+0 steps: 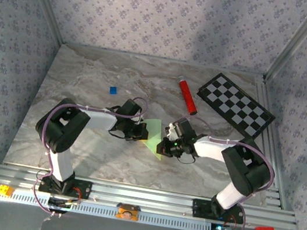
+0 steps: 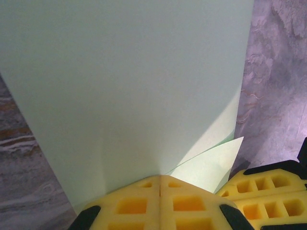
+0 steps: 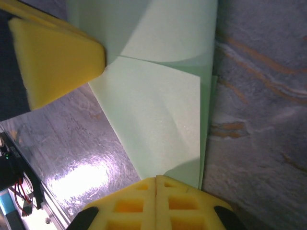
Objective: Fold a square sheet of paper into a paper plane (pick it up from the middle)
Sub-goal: Third fold the triangle at the center of the table.
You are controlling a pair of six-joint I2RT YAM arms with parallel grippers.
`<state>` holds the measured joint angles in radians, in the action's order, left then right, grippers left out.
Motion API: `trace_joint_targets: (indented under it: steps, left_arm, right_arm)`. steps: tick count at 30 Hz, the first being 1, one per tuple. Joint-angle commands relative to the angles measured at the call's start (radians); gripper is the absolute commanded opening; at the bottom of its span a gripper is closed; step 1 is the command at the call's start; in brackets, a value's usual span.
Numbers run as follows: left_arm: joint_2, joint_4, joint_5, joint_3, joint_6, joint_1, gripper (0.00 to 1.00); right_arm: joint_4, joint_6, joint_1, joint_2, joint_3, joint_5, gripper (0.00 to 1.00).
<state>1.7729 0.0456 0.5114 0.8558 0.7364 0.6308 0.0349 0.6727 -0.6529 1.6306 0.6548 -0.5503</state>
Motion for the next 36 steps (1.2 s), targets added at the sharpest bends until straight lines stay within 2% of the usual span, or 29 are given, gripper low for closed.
trace_joint_targets:
  steps: [1, 5, 10, 14, 20, 27, 36]
  left_arm:
    - [-0.067, 0.035, -0.025, 0.025, -0.033, 0.002, 0.09]
    - [-0.125, 0.079, -0.052, 0.040, -0.034, 0.003, 0.12]
    - [-0.159, 0.025, -0.033, -0.011, 0.021, 0.044, 0.10]
    - [-0.119, -0.037, -0.013, -0.033, 0.059, 0.086, 0.08]
    - [-0.044, -0.082, -0.018, -0.032, 0.064, 0.098, 0.06]
    - [-0.014, -0.082, -0.063, -0.071, 0.023, 0.055, 0.06]
    - [-0.014, -0.106, -0.021, -0.107, -0.026, -0.054, 0.07]
  right_arm:
    - [0.002, 0.025, 0.002, 0.002, -0.039, 0.018, 0.03]
    - [0.016, 0.045, -0.003, 0.009, -0.039, 0.033, 0.02]
    - [0.025, 0.057, -0.007, 0.015, -0.037, 0.039, 0.01]
    - [0.025, 0.060, -0.010, 0.011, -0.042, 0.045, 0.01]
    - [0.027, 0.062, -0.013, 0.011, -0.050, 0.048, 0.01]
    - [0.037, 0.061, -0.013, 0.020, -0.064, 0.049, 0.00]
    - [0.050, 0.069, -0.015, 0.018, -0.085, 0.049, 0.00]
